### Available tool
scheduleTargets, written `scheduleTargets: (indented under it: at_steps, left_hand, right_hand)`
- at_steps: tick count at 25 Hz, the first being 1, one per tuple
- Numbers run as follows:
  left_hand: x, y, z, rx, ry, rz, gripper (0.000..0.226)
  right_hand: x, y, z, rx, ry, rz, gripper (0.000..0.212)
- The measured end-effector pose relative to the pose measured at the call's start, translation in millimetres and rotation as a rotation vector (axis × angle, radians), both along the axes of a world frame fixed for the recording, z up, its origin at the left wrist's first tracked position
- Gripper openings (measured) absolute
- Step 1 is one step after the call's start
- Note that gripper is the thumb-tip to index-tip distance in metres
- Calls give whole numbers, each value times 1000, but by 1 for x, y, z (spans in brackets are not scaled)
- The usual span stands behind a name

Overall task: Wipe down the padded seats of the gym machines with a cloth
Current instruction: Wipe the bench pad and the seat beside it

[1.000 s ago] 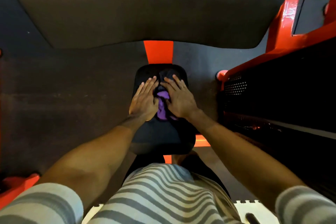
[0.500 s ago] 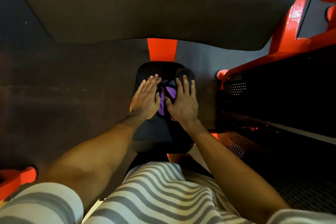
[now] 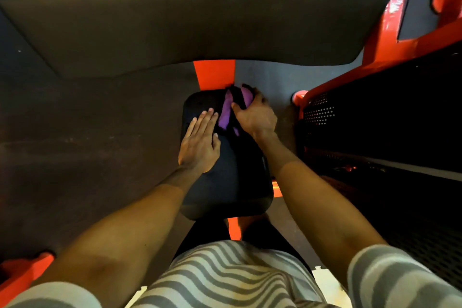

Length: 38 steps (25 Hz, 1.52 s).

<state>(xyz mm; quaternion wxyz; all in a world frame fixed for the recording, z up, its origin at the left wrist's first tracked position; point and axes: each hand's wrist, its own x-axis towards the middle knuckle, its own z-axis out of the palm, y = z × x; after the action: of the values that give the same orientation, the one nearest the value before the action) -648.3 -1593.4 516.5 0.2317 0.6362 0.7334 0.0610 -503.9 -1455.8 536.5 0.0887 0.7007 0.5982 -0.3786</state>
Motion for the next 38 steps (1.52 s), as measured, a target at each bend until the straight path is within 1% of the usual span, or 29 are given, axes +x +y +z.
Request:
scheduleTargets:
  at_steps: [2, 6, 8, 10, 12, 13, 15, 16, 18, 21, 24, 26, 27, 29, 31, 32, 34, 36, 38]
  left_hand:
    - [-1, 3, -1, 3, -4, 7, 61]
    - [0, 2, 1, -28, 2, 0, 63]
    - [2, 3, 3, -30, 1, -4, 63]
    - [1, 5, 5, -29, 3, -6, 63]
    - [3, 6, 4, -23, 15, -17, 61]
    - [4, 6, 3, -20, 8, -9, 58]
    - [6, 1, 5, -28, -15, 63, 54]
    - [8, -5, 6, -39, -19, 125, 54]
    - [10, -14, 11, -44, -23, 220, 55]
    - [17, -32, 18, -30, -58, 296, 59]
    - [30, -56, 26, 8, -30, 321, 56]
    - [39, -67, 29, 18, -22, 414, 54]
    - [42, -70, 31, 9, -22, 474, 54]
    - [47, -79, 35, -16, -20, 585, 54]
    - [51, -89, 39, -18, -9, 625, 54]
    - [55, -96, 40, -12, 5, 629, 54]
    - [64, -107, 44, 6, 43, 660, 55]
    - [72, -113, 45, 25, 76, 725, 62]
    - [77, -116, 44, 22, 73, 773, 67]
  right_hand:
    - [16, -39, 12, 17, -1, -86, 88]
    - [37, -110, 40, 77, -26, -51, 85]
    - [37, -114, 38, 96, -28, -24, 83]
    - [29, -93, 30, 97, -38, 28, 82]
    - [15, -64, 21, 96, -60, 125, 83]
    - [9, -52, 16, 103, -88, 206, 82]
    - [3, -44, 14, 119, -143, 411, 81]
    - [2, -48, 14, 150, -139, 521, 80]
    - [9, -71, 21, 217, -51, 695, 80]
    - [43, -105, 32, 235, 111, 865, 80]
    - [72, -98, 34, 218, 172, 999, 75]
    - [71, -72, 26, 220, 145, 1057, 70]
    - [63, -57, 21, 224, 112, 1050, 68]
    - [31, -27, 12, 201, 51, 992, 66]
    - [-9, -12, 10, 141, 30, 948, 66]
    - [-26, -16, 11, 128, 38, 969, 67]
    - [-43, -42, 16, 144, 106, 1083, 66]
    - [-28, -76, 25, 188, 178, 1186, 62]
    - [9, -95, 31, 233, 212, 1227, 63]
